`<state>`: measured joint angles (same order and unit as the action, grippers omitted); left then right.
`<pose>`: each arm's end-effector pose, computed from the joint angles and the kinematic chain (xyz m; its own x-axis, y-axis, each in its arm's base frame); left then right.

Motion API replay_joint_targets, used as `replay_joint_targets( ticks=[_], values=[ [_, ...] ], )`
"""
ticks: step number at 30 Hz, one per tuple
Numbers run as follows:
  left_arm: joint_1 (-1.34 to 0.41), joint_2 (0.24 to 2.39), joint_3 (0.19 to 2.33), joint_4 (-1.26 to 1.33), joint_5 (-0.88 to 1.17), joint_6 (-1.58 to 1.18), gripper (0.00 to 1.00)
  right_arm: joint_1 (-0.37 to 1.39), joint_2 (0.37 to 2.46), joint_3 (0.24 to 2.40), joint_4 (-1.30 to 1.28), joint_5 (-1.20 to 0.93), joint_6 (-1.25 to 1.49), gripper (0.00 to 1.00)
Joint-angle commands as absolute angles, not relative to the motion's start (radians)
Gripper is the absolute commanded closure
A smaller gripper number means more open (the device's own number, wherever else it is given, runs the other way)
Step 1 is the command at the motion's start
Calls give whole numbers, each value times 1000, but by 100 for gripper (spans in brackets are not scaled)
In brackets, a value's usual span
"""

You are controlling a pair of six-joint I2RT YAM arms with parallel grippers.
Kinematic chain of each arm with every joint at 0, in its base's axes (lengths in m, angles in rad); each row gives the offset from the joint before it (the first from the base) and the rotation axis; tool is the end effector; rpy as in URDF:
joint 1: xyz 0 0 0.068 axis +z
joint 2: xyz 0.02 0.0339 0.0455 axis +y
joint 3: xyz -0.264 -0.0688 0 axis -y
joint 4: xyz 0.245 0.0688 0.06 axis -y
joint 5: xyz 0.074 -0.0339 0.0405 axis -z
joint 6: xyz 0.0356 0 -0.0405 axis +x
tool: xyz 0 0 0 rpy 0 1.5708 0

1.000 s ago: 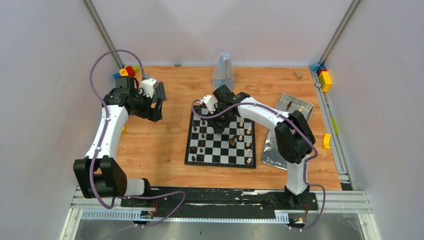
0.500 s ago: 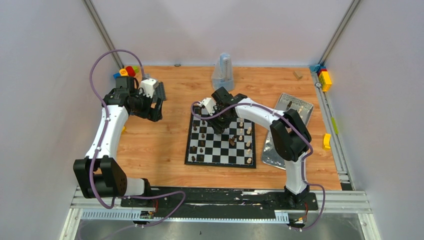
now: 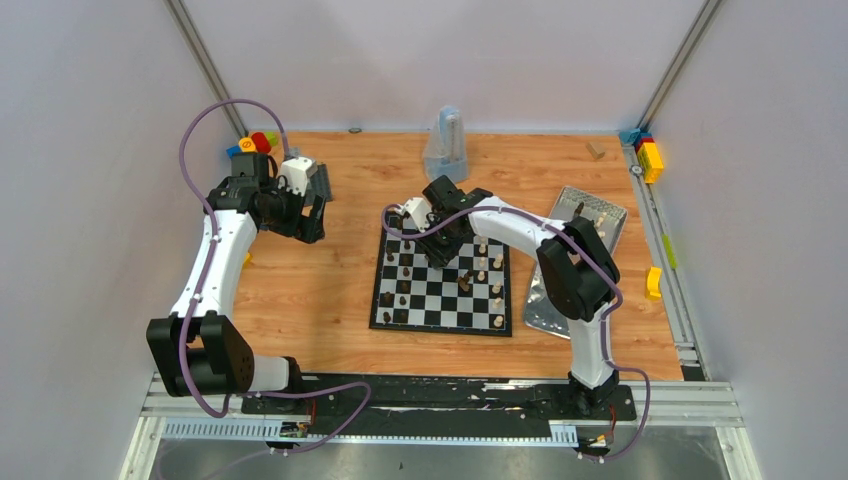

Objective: Set up the chess pieces on the board
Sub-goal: Pick up the chess piece from the chessboard.

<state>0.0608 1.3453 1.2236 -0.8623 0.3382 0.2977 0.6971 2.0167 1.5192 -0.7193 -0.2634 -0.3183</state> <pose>0.2712 0.0047 0.3110 -0.7576 0.2311 -0.6104 0.3643 0.9257 -0.1017 0.3125 0.2738 0.1858 -0.4674 -0.7855 -0.4057 -0.8795 0.4596 0.1235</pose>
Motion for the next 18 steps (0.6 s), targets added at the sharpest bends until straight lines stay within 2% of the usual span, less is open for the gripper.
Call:
replay_joint_targets(
  ticks=[1, 9, 13, 18],
  values=[
    [71, 1331, 1234, -846, 354, 304, 3, 701, 2028, 1541, -705, -274, -307, 72],
    [71, 1329, 1238, -846, 426, 324, 3, 701, 1993, 1548, -708, -279, -331, 84],
    [69, 1314, 1237, -840, 556, 357, 5, 692, 1945, 1554, -703, -339, -351, 88],
    [69, 1311, 1237, -809, 833, 351, 9, 673, 1862, 1545, -658, -467, -365, 91]
  ],
)
